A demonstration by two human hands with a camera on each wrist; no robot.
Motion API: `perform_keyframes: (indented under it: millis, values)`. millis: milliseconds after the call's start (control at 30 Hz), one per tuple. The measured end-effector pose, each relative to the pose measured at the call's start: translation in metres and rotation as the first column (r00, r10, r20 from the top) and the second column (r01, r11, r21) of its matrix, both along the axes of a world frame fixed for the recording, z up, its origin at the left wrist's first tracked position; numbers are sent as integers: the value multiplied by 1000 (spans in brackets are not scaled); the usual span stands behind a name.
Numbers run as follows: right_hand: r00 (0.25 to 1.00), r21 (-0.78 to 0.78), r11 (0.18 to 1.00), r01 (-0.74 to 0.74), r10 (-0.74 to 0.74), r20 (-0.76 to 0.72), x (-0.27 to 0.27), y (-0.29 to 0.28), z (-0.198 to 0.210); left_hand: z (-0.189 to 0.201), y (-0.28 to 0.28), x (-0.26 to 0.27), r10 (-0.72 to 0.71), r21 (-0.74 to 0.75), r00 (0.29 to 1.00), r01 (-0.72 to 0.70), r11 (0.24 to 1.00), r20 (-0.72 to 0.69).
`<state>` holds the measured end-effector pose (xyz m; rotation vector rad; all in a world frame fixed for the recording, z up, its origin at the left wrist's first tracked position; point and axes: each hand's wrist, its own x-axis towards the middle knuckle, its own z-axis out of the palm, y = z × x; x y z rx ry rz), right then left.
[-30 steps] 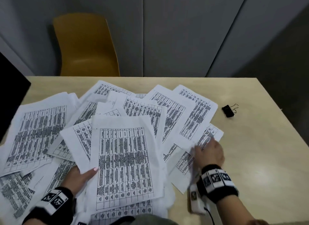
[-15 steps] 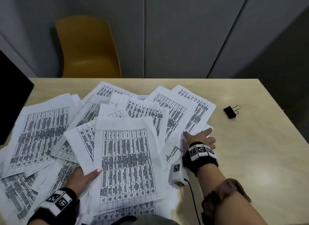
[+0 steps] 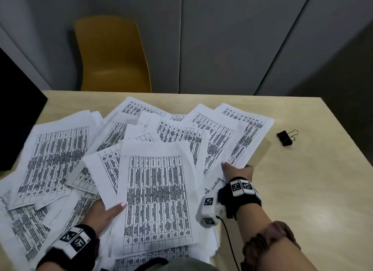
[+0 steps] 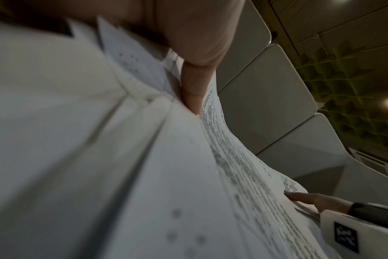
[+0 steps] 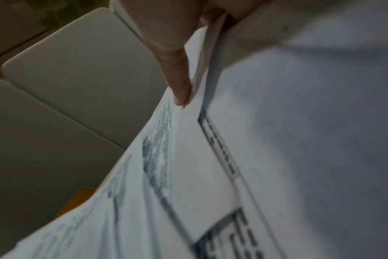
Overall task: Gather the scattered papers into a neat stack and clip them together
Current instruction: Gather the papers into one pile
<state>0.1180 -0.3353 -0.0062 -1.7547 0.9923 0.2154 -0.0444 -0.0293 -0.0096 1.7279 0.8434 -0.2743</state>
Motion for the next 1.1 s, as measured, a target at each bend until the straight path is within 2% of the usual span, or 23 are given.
perform_keyframes:
  millis: [133,233,433,500,567,733,833,933,1033,1100]
  values:
    - [997,166,985,-52,62,-54,-11,9,-4,-2,0,0,5,-15,1000,-5,1000,-2]
    - [996,133,988,-84,87,-17,-20,11,-3,-4,-1,0,-2,6,1000,2,1000,8]
    - [995,42,999,-10,6,97,-38,3,-10,-6,0,-2,14,11,1000,-14,1000,26]
    - [993,145,989,12,-28,114,-43,-5,-13,-7,0,-1,18,8,1000,-18,1000,26]
    - [996,233,972,29,-47,72,-48,-5,-12,-9,2,-1,21,12,999,-21,1000,31]
    - [994,-37,999,-5,10,111,-60,-5,-2,-22,9,0,30,25,999,-30,999,17]
    - [978,-164,986,31,3,208,-61,-17,16,-30,14,0,20,38,1000,-20,999,7]
    - [949,-294,956,25,70,308,-57,-29,38,-34,17,0,-36,71,999,34,997,26]
    - [896,-351,930,111,59,439,-49,-36,57,-28,13,-1,-40,65,998,38,997,39]
    - [850,-322,924,205,-6,526,-44,-38,67,-25,10,-1,-43,66,998,40,997,35]
